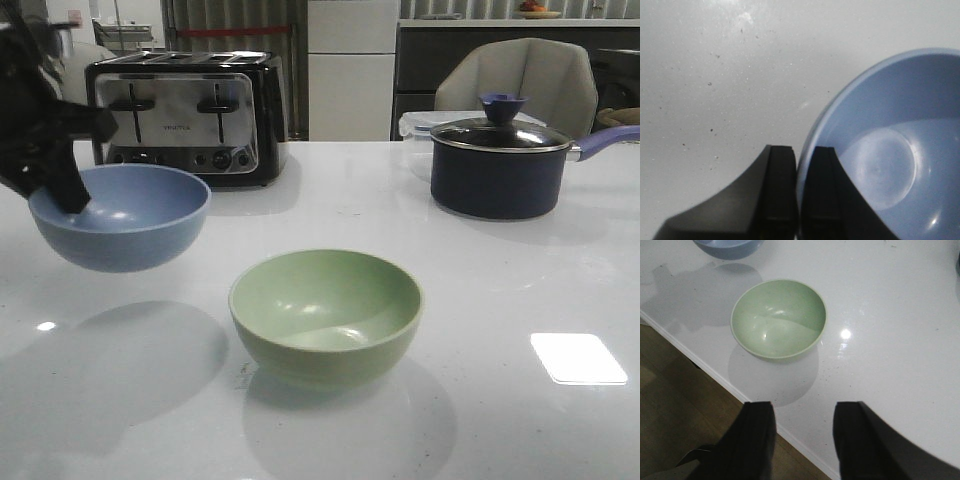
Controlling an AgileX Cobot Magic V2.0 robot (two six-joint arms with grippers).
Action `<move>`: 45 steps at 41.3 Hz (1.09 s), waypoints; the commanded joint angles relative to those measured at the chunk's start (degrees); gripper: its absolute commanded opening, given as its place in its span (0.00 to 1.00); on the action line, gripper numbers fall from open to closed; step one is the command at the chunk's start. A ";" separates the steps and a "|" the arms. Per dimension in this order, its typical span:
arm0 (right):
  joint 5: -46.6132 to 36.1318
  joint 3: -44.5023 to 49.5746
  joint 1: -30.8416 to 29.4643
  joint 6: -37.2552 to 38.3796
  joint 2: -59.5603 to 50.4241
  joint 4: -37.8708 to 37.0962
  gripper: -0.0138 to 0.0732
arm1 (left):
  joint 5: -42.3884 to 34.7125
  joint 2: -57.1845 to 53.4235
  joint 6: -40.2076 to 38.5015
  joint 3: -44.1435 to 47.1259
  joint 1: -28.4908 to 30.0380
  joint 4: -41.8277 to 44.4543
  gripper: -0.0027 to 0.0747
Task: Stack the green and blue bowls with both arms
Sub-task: 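Lift the blue bowl and lower it into the green bowl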
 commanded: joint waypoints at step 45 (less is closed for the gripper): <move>-3.58 -1.61 0.01 -0.52 -0.25 0.63 0.63 | 7.95 5.69 5.22 -13.71 -22.77 -5.73 0.15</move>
